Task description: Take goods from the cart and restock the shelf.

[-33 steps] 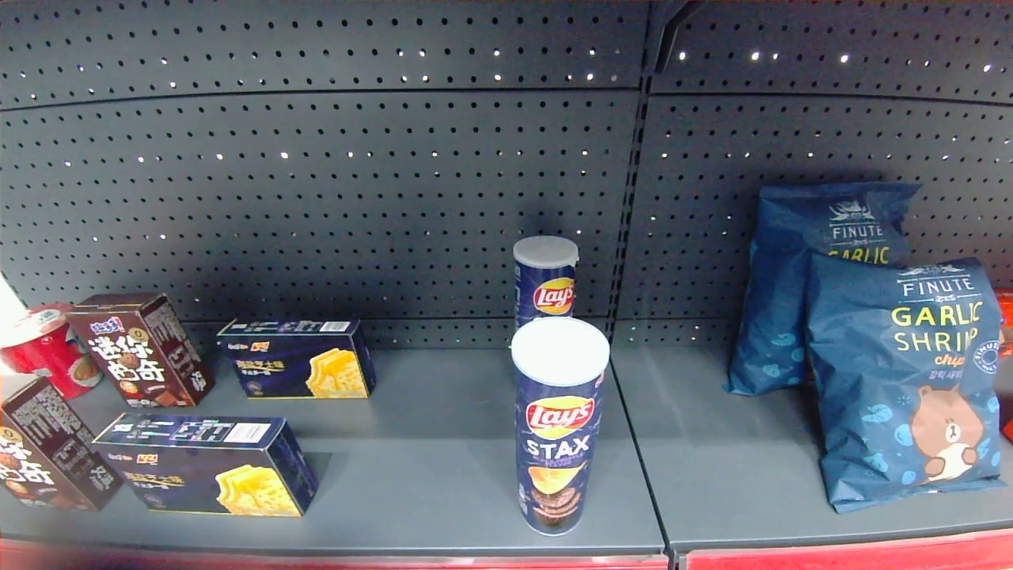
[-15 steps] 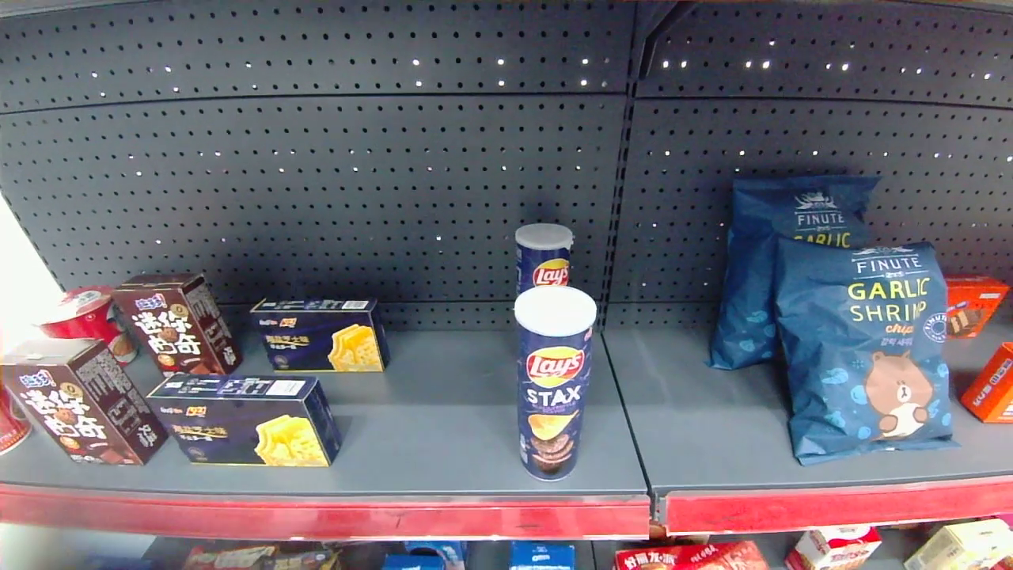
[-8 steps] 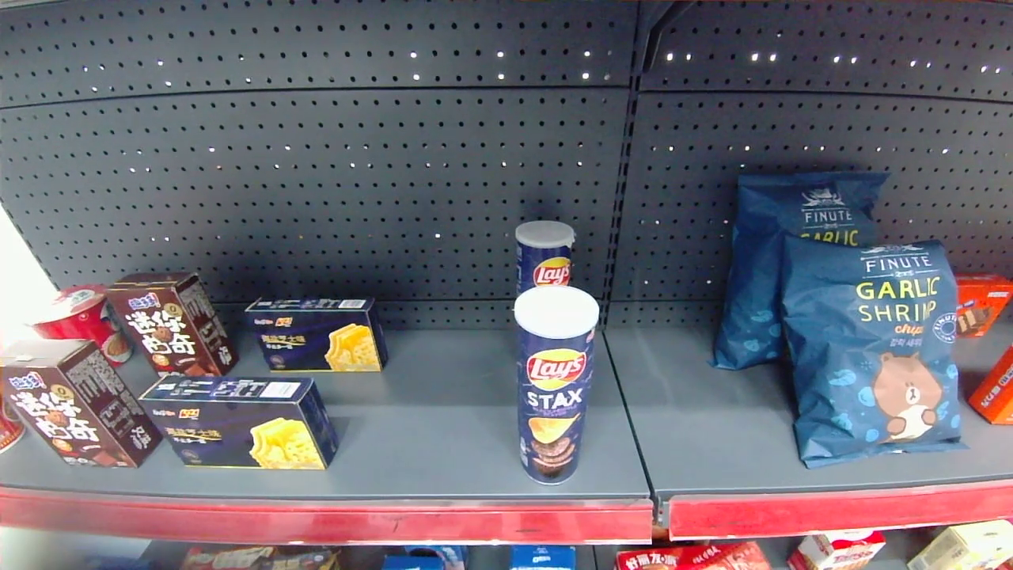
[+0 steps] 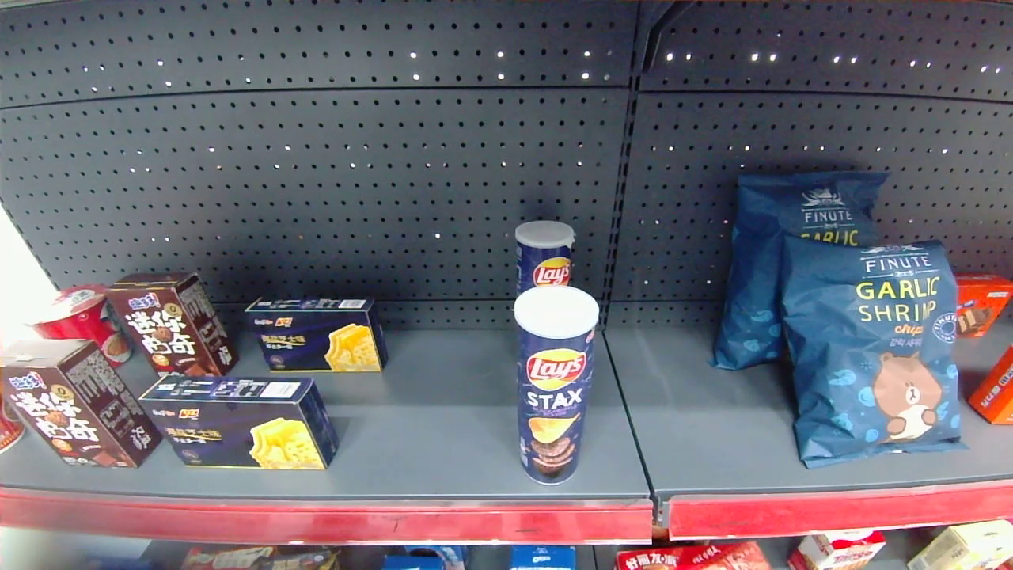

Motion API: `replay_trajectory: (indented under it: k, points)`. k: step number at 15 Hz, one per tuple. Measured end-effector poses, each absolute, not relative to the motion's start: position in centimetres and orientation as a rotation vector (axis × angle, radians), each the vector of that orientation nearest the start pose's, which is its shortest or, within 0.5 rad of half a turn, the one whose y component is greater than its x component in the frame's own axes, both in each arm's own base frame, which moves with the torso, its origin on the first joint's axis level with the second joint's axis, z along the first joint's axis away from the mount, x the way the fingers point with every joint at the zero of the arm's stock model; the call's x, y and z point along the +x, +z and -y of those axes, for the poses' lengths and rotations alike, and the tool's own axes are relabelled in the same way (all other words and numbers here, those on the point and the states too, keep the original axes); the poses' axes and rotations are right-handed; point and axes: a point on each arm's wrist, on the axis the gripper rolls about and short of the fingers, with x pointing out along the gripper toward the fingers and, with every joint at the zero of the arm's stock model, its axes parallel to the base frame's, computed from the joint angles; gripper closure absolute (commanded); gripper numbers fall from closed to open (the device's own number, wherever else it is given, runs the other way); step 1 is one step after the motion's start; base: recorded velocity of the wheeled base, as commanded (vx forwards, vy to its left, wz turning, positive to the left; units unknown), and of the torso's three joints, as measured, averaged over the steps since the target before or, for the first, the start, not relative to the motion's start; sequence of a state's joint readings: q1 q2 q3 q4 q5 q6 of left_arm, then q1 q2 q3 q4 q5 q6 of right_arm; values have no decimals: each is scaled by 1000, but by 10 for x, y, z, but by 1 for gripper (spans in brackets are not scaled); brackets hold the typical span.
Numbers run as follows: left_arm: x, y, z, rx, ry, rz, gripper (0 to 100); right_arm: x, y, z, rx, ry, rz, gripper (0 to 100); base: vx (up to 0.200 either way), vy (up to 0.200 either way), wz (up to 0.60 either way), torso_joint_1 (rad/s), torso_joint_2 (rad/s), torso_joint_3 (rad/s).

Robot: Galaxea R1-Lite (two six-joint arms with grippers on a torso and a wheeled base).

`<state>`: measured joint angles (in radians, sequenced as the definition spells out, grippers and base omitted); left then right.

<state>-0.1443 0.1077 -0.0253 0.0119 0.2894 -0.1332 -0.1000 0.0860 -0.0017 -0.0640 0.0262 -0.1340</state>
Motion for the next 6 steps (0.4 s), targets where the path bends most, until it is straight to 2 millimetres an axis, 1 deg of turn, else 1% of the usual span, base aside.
replay_trajectory:
  k: [6]
  points:
    - [-16,84,-9,-113,151,-81,0,-16,84,-2,-135,-65,-26,0,0,0,0,0,0,0]
